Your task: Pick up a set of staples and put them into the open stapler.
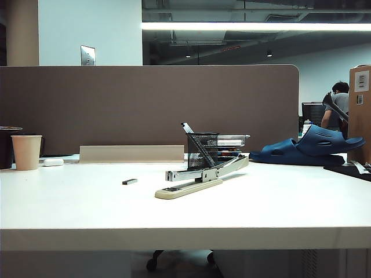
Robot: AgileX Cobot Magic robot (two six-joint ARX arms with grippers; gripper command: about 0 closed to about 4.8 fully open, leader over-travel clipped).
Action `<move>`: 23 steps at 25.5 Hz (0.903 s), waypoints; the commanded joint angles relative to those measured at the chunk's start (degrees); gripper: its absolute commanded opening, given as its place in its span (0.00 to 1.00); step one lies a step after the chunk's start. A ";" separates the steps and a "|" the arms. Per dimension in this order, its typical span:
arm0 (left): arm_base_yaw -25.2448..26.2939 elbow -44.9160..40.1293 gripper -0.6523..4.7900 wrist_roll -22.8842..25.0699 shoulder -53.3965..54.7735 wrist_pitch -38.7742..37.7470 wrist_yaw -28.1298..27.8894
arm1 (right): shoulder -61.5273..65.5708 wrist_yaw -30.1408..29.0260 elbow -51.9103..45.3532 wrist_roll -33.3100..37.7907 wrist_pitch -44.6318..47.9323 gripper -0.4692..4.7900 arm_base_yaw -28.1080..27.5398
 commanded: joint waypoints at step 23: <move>0.11 0.17 0.11 -0.02 0.00 1.27 -0.02 | -0.31 0.13 -0.20 -0.09 4.28 0.08 0.07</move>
